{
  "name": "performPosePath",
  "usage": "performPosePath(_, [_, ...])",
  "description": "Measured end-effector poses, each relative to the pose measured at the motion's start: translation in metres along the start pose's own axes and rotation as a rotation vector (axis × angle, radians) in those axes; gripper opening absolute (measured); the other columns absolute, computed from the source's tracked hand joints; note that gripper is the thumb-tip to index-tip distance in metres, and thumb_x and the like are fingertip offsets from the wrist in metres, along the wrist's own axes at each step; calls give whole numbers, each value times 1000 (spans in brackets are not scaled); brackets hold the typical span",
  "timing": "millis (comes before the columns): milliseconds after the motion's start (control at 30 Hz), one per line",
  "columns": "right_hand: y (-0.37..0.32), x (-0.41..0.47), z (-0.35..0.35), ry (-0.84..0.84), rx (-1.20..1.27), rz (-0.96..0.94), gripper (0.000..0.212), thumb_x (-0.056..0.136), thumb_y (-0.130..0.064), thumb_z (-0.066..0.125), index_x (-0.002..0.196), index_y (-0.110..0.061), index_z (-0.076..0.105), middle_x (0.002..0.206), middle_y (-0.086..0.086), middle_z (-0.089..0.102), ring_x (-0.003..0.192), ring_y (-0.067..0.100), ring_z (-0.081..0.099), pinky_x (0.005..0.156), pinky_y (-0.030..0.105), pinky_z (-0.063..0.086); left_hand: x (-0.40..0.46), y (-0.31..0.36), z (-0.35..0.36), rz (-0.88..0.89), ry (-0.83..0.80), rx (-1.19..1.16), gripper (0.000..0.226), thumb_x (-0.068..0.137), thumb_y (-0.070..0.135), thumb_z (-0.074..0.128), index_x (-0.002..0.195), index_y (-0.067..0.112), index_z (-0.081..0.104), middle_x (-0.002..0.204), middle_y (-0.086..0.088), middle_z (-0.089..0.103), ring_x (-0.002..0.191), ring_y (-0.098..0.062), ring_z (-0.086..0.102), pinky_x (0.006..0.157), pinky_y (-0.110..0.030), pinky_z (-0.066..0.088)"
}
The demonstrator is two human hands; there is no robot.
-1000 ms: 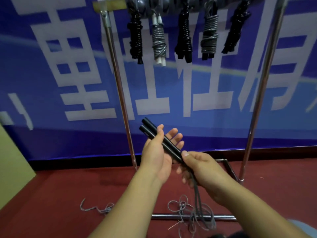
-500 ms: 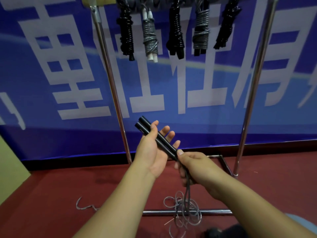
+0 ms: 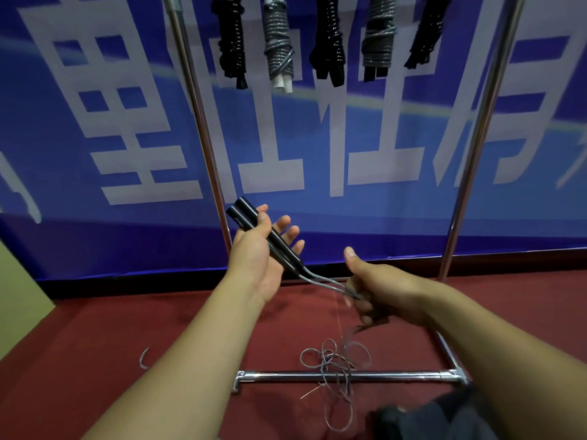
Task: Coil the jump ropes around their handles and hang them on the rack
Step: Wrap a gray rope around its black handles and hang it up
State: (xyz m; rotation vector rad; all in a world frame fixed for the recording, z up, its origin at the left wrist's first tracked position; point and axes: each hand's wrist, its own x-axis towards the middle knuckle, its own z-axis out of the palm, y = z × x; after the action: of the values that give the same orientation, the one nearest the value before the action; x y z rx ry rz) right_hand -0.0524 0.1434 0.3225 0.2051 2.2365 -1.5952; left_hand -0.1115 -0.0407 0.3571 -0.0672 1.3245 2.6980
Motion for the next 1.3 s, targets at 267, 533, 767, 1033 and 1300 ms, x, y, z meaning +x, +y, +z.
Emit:
performPosePath(267, [8, 9, -23, -99, -245, -27, 87, 90, -78, 22, 73, -9, 71, 55, 5, 56, 45, 15, 45, 53, 28, 38, 2, -17, -8, 226, 15, 729, 15, 105, 17, 49, 117, 23, 56, 82, -3, 64, 64, -16, 64, 59, -31, 53])
performPosePath(533, [16, 14, -40, 190, -532, -134, 74, 84, -81, 38, 63, -15, 64, 47, -10, 56, 49, 6, 51, 65, 27, 43, 6, -10, -41, 189, -215, 1392, 21, 102, 17, 53, 121, 25, 55, 82, -1, 67, 66, -17, 64, 71, -37, 57])
performPosePath(767, [11, -1, -36, 292, -326, -368, 61, 87, -72, 40, 98, -21, 71, 56, -17, 58, 54, 2, 52, 60, 24, 43, -18, -18, -39, -272, -576, 1214, 18, 104, 14, 50, 121, 18, 56, 83, -5, 66, 74, -20, 69, 64, -32, 55])
performPosePath(1033, [1, -8, -3, 266, -488, -547, 54, 95, -67, 36, 92, -22, 66, 81, -1, 68, 79, 14, 63, 79, 39, 53, -28, -29, -26, -378, -651, 1158, 9, 104, 17, 52, 109, 12, 57, 85, -6, 64, 83, -18, 66, 62, -31, 56])
performPosePath(1300, [4, -1, -8, 262, -340, -524, 33, 100, -45, 53, 84, -22, 71, 67, -4, 64, 63, 7, 56, 67, 32, 48, -30, -24, -22, -442, -602, 1018, 12, 99, 25, 62, 94, 14, 64, 82, -7, 64, 79, -14, 66, 57, -26, 55])
